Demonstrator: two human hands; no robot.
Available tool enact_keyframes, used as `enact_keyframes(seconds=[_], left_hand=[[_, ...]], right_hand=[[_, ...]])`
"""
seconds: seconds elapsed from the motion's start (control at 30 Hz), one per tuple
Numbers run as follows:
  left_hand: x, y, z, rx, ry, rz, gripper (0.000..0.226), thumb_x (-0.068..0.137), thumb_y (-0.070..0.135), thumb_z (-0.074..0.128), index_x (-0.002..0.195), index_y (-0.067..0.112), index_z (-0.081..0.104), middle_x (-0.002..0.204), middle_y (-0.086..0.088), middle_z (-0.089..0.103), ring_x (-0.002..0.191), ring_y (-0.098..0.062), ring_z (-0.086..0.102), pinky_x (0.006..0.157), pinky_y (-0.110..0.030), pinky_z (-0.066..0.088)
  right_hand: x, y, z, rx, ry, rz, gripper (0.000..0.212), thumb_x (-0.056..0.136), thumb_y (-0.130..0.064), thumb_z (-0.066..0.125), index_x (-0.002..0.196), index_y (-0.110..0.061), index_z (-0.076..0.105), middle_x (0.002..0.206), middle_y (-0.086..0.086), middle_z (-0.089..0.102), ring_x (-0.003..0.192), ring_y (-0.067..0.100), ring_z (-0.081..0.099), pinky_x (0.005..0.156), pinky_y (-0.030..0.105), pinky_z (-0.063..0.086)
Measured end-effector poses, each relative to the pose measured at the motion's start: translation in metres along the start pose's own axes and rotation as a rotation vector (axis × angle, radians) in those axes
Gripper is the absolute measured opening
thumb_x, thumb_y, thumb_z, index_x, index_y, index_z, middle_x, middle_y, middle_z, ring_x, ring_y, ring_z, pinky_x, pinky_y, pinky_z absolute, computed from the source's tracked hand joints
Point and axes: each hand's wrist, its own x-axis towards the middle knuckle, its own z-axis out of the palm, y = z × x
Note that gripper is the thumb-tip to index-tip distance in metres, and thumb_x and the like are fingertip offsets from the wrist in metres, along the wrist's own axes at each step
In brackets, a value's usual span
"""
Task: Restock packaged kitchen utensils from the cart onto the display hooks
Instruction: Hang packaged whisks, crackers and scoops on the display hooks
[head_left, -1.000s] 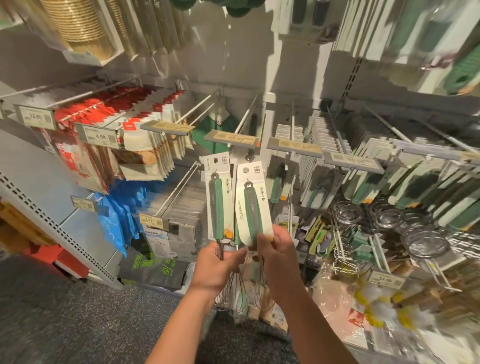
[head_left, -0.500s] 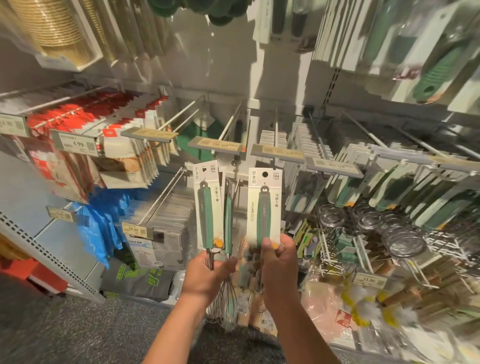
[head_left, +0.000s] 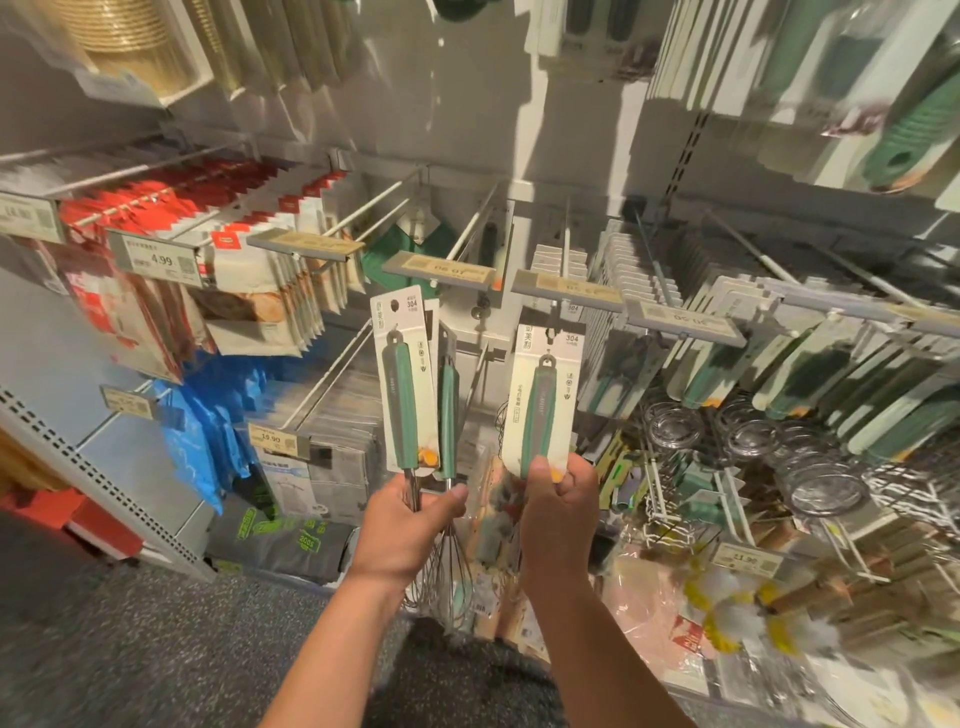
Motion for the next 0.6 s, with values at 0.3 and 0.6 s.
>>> enact_keyframes(seconds=[0.3,0.6], left_hand=[[-0.004,0.005,0.002,-0.05,0.0,-0.024,0.021,0.089,0.017,0.08,0.089,0.005,0.063,0.089,-0.016,0.077,0.072,-0.014,0.069,0.084,-0.035,0.054],[-0.005,0.006,-0.003,-0.175,-0.035,-0.087,0.026,0.093,0.024,0.075,0.107,0.005,0.063,0.081,0.0,0.08,0.084,-0.011,0.073,0.092,-0.037,0.053]], right_hand=[[0.065,-0.022,0.027,0.139,-0.025,0.249,0.032,0.103,-0.016,0.061,0.132,-0.009,0.05,0.102,0.009,0.065,0.077,0.017,0.064,0.063,0.027,0.055],[0.077,-0.002,0.024,-0.241,-0.177,0.348,0.035,0.1,-0.037,0.064,0.093,-0.003,0.062,0.075,0.007,0.054,0.066,0.02,0.055,0.069,0.037,0.054]])
